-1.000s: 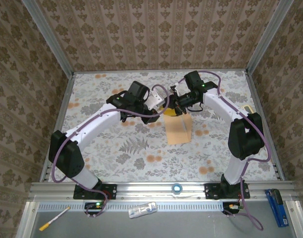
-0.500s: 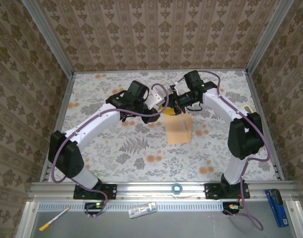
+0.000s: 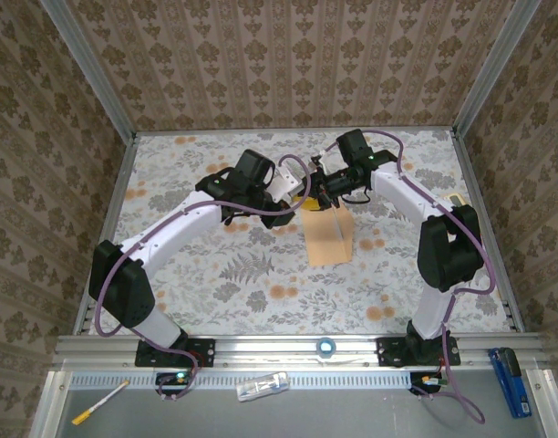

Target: Place the letter into the envelope and seal it

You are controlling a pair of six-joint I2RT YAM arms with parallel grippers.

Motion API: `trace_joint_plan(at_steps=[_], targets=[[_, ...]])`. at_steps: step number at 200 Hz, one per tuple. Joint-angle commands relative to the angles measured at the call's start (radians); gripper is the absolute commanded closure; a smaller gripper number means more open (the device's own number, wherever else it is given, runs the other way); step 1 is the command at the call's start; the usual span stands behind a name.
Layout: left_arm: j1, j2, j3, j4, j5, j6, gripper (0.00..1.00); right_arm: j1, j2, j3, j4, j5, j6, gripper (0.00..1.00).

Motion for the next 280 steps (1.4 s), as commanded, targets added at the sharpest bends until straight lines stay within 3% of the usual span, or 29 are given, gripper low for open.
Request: trace_joint_plan(at_steps=[1,280], targets=[[0.009,-0.034,0.0,0.026,0.035,-0.015,0.98,0.003,0.023,0.026,0.006,-0.02,0.014,0.66],[0.021,-0.018,-0.055,-0.042,0.07,0.007,1.0,-0.053,0.031,0.073,0.005,-0.01,0.029,0.74]])
